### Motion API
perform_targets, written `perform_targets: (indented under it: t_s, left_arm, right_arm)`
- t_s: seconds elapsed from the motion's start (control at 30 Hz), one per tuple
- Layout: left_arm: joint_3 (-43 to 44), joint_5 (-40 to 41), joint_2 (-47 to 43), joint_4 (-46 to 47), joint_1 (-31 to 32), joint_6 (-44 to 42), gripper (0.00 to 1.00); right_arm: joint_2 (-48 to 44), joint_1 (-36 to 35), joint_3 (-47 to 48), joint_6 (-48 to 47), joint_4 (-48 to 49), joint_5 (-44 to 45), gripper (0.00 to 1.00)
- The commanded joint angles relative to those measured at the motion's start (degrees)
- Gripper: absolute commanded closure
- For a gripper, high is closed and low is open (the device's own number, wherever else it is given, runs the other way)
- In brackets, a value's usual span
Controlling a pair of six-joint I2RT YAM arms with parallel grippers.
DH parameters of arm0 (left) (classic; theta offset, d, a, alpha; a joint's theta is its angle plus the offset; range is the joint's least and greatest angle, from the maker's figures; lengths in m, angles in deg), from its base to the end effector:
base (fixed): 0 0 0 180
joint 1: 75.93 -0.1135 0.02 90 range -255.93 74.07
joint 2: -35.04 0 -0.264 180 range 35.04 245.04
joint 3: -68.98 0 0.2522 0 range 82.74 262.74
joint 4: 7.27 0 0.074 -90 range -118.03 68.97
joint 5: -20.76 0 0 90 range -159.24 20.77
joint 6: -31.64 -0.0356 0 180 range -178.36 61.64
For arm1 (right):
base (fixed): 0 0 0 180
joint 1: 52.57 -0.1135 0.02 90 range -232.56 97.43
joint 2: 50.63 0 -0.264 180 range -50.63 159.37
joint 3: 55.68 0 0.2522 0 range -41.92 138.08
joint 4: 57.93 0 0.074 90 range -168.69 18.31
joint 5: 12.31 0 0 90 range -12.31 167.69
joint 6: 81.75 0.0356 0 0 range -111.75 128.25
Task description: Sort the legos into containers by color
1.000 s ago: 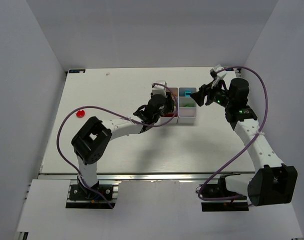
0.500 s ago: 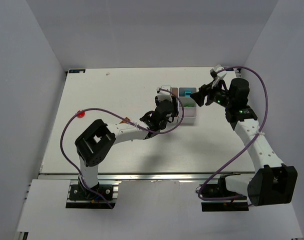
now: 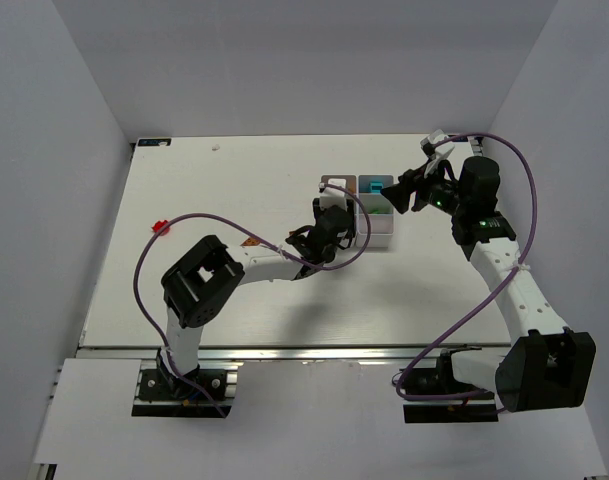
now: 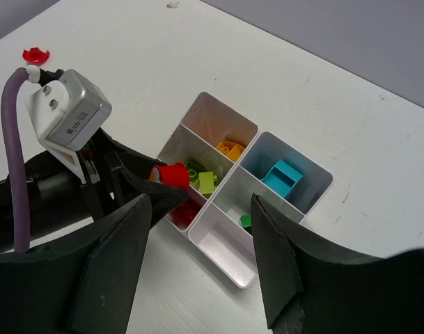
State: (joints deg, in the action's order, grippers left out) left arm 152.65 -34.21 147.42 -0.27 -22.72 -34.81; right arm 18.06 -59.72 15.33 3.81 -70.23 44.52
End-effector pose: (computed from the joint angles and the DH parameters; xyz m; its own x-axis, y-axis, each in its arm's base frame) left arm 0.2784 -0.3382 0.1983 -0.3375 -0.0950 -0.9365 0.2199 0.9594 -0.1766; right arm 0.2737 0.0540 0.3517 -0.1220 -0.0806 -0.9893 -0.6502 0.7595 0.0183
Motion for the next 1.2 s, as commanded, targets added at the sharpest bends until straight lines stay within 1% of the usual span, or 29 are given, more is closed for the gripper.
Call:
perform_targets:
  t_s: [0.0, 0.3, 0.5, 0.6, 0.63, 0.7, 0.73, 0.77, 0.8, 0.87, 0.9, 0.97, 1.03, 1.07, 1.17]
  left_arm:
    - [2.6, 1.01, -0.67, 0.17, 0.05, -0.7, 0.93]
    - [3.57, 1.1, 0.38, 0.43, 0.05, -1.14, 0.85]
    - [3.92, 1.27, 1.18, 0.87, 0.14, -1.4, 0.84]
    - [4.09, 1.62, 1.27, 0.96, 0.05, -1.58, 0.77]
    - [4.18, 1.62, 1.27, 0.96, 0.05, -1.67, 0.71]
    - [4.09, 1.71, 1.18, 0.78, 0.05, -1.67, 0.63]
    - [3.92, 1.71, 1.18, 0.78, 0.05, -1.58, 0.57]
    - [3.74, 1.8, 1.09, 0.69, 0.05, -1.58, 0.47]
    - [3.66, 1.97, 1.09, 0.52, 0.05, -1.58, 0.43]
    - [3.22, 1.89, 1.0, 0.52, 0.05, -1.49, 0.38]
    - [3.13, 1.89, 0.91, 0.43, 0.05, -1.49, 0.37]
    - [3.04, 1.98, 0.83, 0.52, 0.05, -1.32, 0.3]
    - [3.21, 1.89, 0.83, 0.43, 0.05, -1.4, 0.3]
    - [3.22, 1.89, 0.74, 0.43, 0.14, -1.4, 0.27]
    - [3.3, 1.89, 0.56, 0.34, 0.05, -1.4, 0.27]
  right_arm:
    - [-1.27, 0.22, -0.39, 0.58, 1.18, -0.76, 0.36]
    - [-1.36, 0.3, -0.83, 0.58, 1.36, -1.02, 0.36]
    - [-1.54, 0.3, -1.09, 0.58, 1.36, -1.37, 0.36]
    - [-1.45, 0.3, -1.09, 0.49, 1.36, -1.46, 0.36]
    - [-1.54, 0.39, -1.09, 0.58, 1.36, -1.55, 0.36]
    - [-1.54, 0.48, -1.18, 0.58, 1.36, -1.55, 0.36]
    - [-1.54, 0.48, -1.18, 0.58, 1.36, -1.55, 0.36]
    - [-1.45, 0.48, -1.09, 0.58, 1.36, -1.64, 0.36]
    - [-1.54, 0.39, -1.18, 0.67, 1.45, -1.64, 0.36]
    - [-1.62, 0.48, -1.27, 0.58, 1.36, -1.64, 0.36]
    - [-1.62, 0.48, -1.27, 0.58, 1.45, -1.64, 0.36]
    - [-1.71, 0.57, -1.36, 0.58, 1.45, -1.64, 0.36]
    - [-1.71, 0.57, -1.44, 0.58, 1.36, -1.64, 0.36]
    - [-1.8, 0.65, -1.44, 0.67, 1.45, -1.64, 0.36]
    - [-1.71, 0.57, -1.44, 0.58, 1.53, -1.72, 0.36]
